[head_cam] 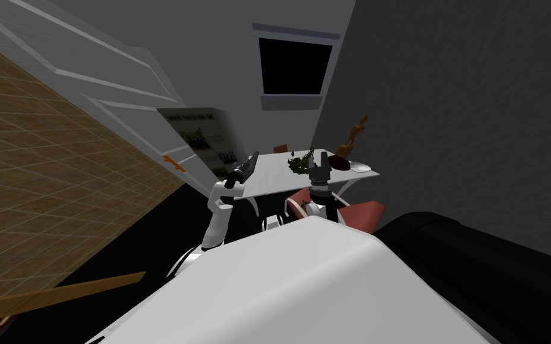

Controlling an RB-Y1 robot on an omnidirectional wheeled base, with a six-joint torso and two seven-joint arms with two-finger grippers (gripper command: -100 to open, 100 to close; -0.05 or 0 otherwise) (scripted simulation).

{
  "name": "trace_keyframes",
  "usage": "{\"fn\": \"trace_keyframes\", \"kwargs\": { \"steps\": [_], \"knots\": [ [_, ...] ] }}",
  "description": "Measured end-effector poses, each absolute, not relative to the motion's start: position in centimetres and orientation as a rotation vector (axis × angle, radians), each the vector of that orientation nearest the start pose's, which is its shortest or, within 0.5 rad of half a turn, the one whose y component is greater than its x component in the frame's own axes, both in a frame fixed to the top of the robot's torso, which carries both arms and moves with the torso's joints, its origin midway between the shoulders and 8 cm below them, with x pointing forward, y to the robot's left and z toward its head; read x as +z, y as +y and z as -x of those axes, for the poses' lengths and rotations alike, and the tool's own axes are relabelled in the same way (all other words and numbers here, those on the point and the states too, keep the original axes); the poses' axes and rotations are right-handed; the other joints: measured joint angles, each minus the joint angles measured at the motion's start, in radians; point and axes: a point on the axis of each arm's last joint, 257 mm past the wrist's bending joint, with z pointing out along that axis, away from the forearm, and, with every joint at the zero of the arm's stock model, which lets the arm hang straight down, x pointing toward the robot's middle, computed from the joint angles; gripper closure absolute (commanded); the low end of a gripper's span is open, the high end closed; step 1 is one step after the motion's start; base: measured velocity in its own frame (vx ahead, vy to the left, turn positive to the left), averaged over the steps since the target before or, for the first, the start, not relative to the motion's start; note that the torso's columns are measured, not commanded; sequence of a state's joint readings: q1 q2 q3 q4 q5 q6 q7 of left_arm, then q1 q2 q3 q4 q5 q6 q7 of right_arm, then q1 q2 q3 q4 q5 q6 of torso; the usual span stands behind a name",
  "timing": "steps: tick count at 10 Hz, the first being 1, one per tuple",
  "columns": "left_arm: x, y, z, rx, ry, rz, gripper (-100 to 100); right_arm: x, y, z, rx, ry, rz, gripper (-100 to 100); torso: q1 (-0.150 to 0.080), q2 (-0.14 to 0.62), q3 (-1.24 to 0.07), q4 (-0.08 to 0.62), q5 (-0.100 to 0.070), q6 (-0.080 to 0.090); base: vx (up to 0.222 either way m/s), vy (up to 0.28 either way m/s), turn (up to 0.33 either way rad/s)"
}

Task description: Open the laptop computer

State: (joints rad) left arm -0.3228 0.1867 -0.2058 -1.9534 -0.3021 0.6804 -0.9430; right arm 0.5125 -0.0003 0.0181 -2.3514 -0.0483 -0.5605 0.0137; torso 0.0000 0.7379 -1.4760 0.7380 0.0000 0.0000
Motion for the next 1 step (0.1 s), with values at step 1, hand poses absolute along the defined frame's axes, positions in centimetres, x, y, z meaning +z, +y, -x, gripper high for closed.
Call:
{"fn": "trace_keyframes", "kwargs": {
  "steps": [1],
  "knots": [
    [-3.56,15.15,-57.9,-0.166,1.536,0.054,0,6.23,-27.59,-31.66,1.359,0.5,-0.587,0,0.0,0.0,0.0,0.0,0.0,0.0,0.0,0.0,0.0]
  ]
}}
